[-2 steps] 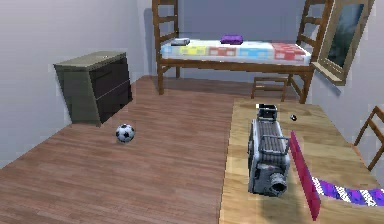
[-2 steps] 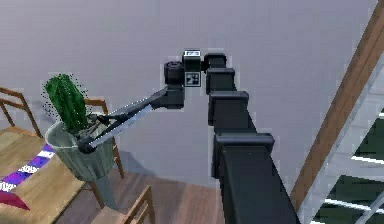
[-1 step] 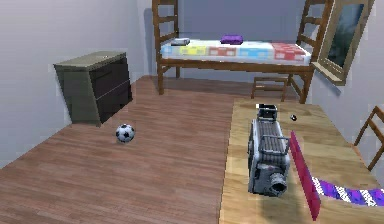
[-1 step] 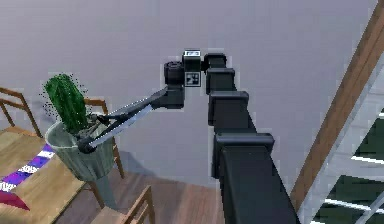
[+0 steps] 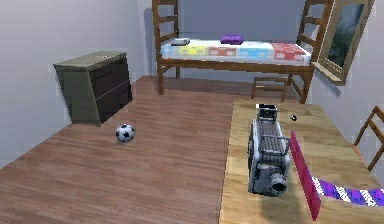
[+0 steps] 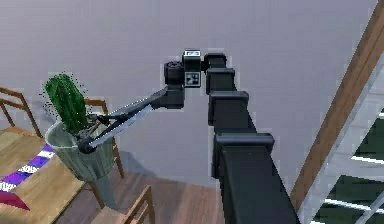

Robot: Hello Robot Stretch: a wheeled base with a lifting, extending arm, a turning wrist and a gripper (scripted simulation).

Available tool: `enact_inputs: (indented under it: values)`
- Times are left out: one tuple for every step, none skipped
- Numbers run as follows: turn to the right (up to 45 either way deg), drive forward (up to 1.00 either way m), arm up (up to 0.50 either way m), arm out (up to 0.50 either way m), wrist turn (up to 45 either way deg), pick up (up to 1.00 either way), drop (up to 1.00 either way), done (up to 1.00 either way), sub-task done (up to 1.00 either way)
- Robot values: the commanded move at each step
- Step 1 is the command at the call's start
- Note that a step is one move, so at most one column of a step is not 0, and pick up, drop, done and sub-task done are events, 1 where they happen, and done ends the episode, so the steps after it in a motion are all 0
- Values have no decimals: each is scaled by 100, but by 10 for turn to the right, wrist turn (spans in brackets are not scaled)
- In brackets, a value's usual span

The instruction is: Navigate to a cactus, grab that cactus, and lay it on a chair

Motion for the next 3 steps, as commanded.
enact_inputs:
  values:
    - [0, 0, 0, 0, 0, 0, 100, 0, 0]
    - [0, 0, 0, -10, 0, 0, 0, 0, 0]
    - [0, 0, 0, 0, 0, 0, 0, 100, 0]
